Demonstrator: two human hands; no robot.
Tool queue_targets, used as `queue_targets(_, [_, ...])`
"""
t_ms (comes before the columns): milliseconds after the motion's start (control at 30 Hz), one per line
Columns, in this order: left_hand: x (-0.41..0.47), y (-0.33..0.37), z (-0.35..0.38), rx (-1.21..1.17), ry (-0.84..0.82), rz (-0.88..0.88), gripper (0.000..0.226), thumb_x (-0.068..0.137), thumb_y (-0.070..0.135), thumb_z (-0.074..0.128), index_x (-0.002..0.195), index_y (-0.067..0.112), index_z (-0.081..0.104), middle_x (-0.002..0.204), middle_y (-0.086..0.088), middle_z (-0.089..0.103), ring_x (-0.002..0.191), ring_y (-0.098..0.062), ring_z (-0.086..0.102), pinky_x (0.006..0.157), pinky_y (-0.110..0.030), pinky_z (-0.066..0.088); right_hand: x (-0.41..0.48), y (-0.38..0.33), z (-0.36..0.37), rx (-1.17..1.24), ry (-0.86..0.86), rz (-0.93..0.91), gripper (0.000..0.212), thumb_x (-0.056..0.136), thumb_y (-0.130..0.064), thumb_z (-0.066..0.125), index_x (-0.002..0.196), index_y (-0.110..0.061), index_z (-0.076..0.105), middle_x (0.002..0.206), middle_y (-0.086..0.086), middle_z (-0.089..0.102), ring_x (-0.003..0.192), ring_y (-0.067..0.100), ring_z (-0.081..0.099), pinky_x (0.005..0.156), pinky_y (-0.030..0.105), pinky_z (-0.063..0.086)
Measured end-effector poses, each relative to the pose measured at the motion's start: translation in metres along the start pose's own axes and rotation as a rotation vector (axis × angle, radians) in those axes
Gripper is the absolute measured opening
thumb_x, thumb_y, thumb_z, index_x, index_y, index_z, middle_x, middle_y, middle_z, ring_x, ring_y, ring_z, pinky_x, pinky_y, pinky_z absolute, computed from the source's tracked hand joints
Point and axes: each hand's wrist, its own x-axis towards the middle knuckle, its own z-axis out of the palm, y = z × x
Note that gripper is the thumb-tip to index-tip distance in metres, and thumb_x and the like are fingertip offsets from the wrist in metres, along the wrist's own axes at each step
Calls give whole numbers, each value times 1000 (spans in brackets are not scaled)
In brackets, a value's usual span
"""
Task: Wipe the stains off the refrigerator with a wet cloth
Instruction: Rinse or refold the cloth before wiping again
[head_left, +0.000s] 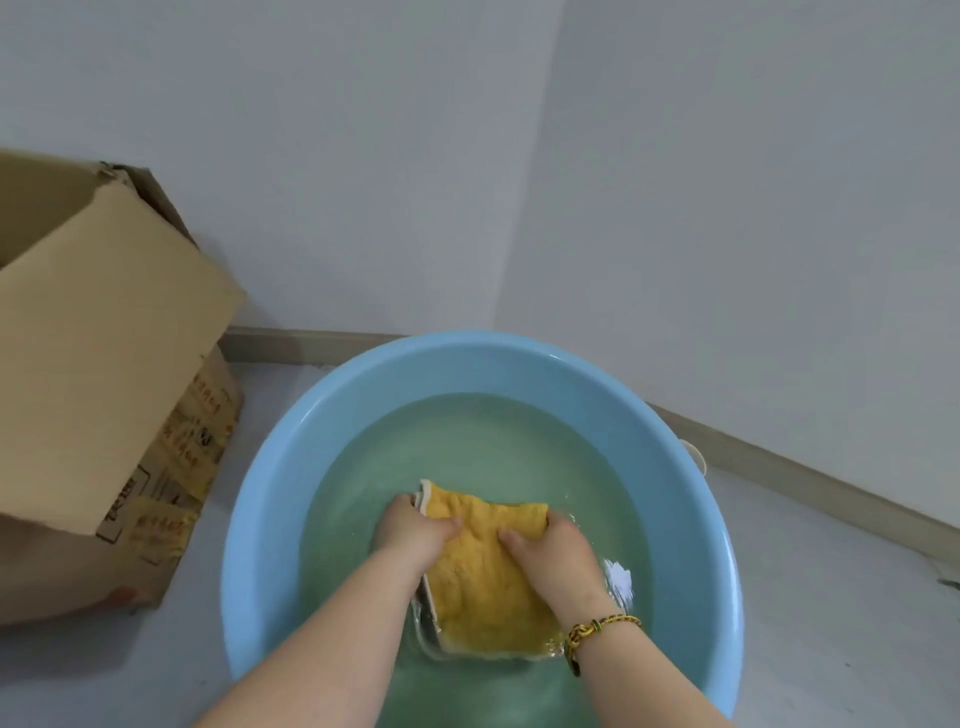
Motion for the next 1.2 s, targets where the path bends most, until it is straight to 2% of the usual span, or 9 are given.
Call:
queue_targets(167, [0,-7,2,339,11,6,37,84,20,61,117,5,52,117,-13,58,105,-29,57,80,-28,43,-1,5,21,-239,49,-42,34,92,-32,47,119,-11,45,119,7,60,110,26,56,83,27,44])
queue_targets(300, [-2,-4,7,-60,-37,10,17,86,10,56,101,2,58,95,-14,58,85,-26,55,74,-29,41,0,-2,20,284,0,8,29,91,-15,48,118,-4,50,111,11,60,104,27,55,89,28,44])
queue_targets(400, [-17,8,3,-338,-49,57,16,89,20,55,97,7,56,104,-13,61,97,-27,57,91,-36,45,-18,-13,4,620,58,-34,4,90,-17,52,89,-13,52,90,6,57,86,23,54,82,31,45])
queue_targets(500, [-41,30,0,-431,21,148,25,90,35,51,85,11,54,83,-4,57,83,-22,54,78,-28,40,-46,-27,-3,765,140,-166,28,87,-24,57,64,-18,43,60,-7,48,59,13,44,59,26,38])
queue_targets(633, [-55,46,2,-521,-15,216,37,94,40,41,82,9,57,77,-6,59,77,-23,55,70,-28,40,-58,-40,4,562,252,-356,38,89,-37,51,58,-20,36,52,-10,46,60,16,41,61,29,34])
queue_targets(800, [-60,53,3,-572,-48,224,41,95,44,36,78,13,56,88,-6,59,92,-26,56,90,-36,46,-39,-46,-6,610,314,-338,44,96,-27,42,53,-17,32,51,-5,35,51,13,33,47,21,27])
queue_targets(1000, [-52,52,-17,-763,-64,130,45,94,40,41,72,0,45,41,1,47,41,-14,50,43,-20,38,-77,-55,7,238,400,-638,41,84,-50,30,56,-21,26,53,-3,36,63,25,39,58,34,29])
queue_targets(1100, [-58,54,-11,-746,-97,96,40,94,40,42,71,9,52,60,-2,52,57,-18,52,57,-25,42,-57,-54,-5,276,399,-544,44,94,-39,38,56,-21,29,55,-3,37,67,26,41,60,31,30])
queue_targets(1200, [-63,53,-2,-681,-182,109,36,93,42,44,83,10,55,73,-5,57,74,-22,57,74,-31,46,-26,-39,-17,282,149,-303,42,96,-29,39,56,-17,39,61,0,45,75,22,43,67,26,32])
